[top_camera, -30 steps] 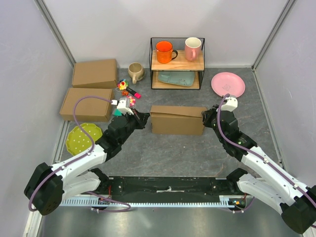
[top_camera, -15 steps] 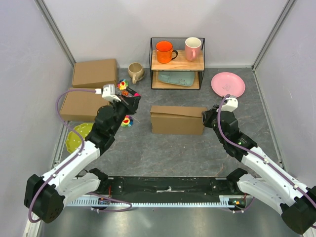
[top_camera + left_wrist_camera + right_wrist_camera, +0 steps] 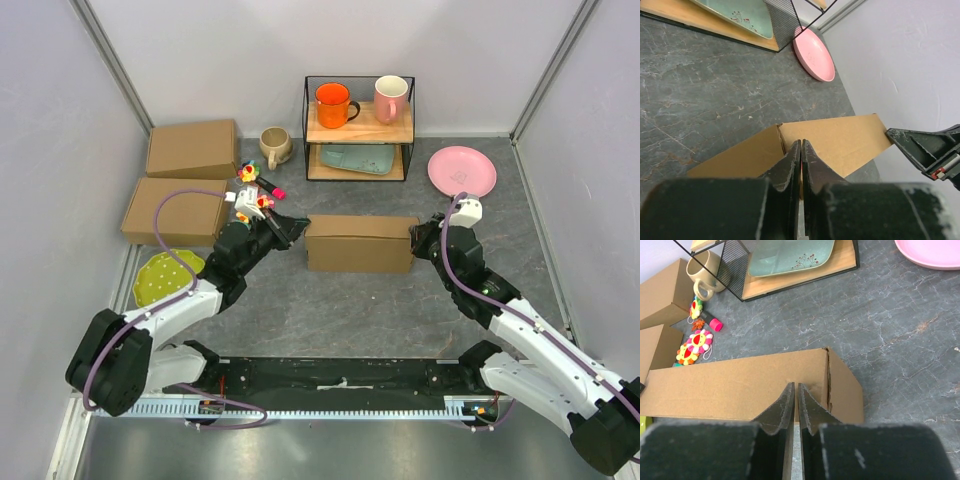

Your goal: Fold the paper box

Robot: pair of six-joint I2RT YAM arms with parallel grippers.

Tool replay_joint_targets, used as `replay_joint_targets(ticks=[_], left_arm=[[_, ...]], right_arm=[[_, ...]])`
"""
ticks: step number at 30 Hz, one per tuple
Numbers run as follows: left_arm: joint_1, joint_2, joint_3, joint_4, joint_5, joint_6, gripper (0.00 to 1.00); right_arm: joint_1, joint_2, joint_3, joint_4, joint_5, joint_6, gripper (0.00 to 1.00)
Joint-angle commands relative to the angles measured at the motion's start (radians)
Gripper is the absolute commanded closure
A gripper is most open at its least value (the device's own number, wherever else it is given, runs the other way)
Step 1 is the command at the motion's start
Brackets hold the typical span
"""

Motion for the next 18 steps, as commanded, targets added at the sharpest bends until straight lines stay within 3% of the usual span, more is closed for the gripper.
replay_joint_targets(ticks=[1, 11, 15, 18], left_arm=[[-0.003, -0.020, -0.035, -0.008, 0.030, -0.047, 0.91], [0.032, -0.085, 0.203, -0.096, 0.072, -0.004, 0.89], [0.023, -0.006, 0.120, -0.067, 0.132, -0.033, 0.89], [0.004, 0.054, 0.027, 0.042, 0.216, -0.092, 0.89]], right_arm=[[0.005, 0.017, -0.040, -0.132, -0.046, 0.003, 0.87], [0.005, 0.015, -0.040, -0.136, -0.048, 0.005, 0.88], [0.005, 0.017, -0.046, -0.135, -0.050, 0.008, 0.88], [0.005, 0.020, -0.046, -0.133, -0.051, 0.008, 0.88]])
